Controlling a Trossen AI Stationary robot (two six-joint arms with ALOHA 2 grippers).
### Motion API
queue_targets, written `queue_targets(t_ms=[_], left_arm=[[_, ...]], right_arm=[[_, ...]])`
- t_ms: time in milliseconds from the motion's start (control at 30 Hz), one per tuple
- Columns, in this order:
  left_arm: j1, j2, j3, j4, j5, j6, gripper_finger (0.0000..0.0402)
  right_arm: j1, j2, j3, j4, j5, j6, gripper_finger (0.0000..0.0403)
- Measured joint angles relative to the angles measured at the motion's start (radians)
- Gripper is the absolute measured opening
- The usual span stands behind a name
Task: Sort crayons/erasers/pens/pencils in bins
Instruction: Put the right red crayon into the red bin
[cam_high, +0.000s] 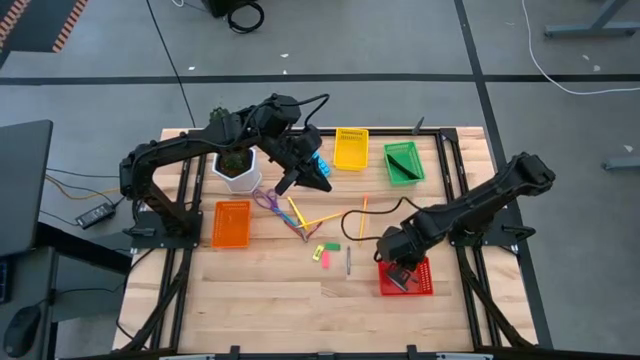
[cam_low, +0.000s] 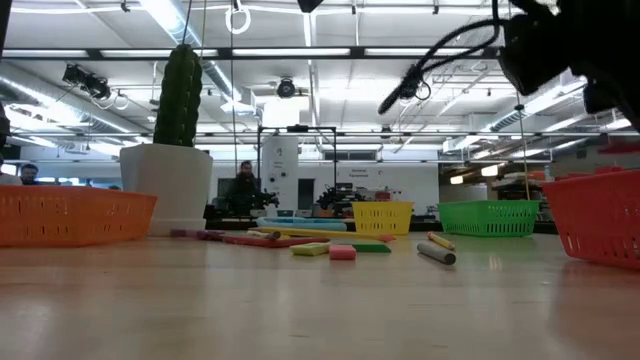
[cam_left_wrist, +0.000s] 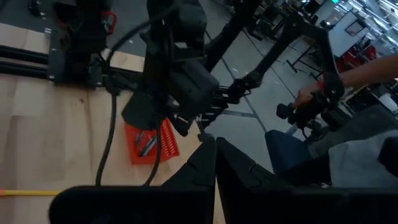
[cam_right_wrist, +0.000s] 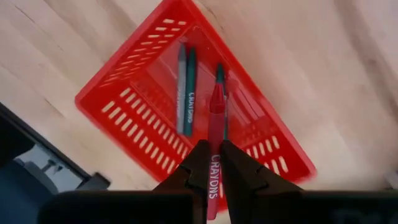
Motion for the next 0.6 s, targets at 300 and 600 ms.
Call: queue_targets(t_ms=[300,600], left_arm=[[0.000,0.000,0.000,0.005,-0.120,-0.081,0.0010],[0.000,0.000,0.000,0.036,-0.204,-0.164,0.0020]], right_arm=[[-0.001,0.000,-0.142,0.161,-0.029,-0.033,0.0037],[-0.001,0.000,-0.225,0.304,-0.028,-0.094,0.0037]])
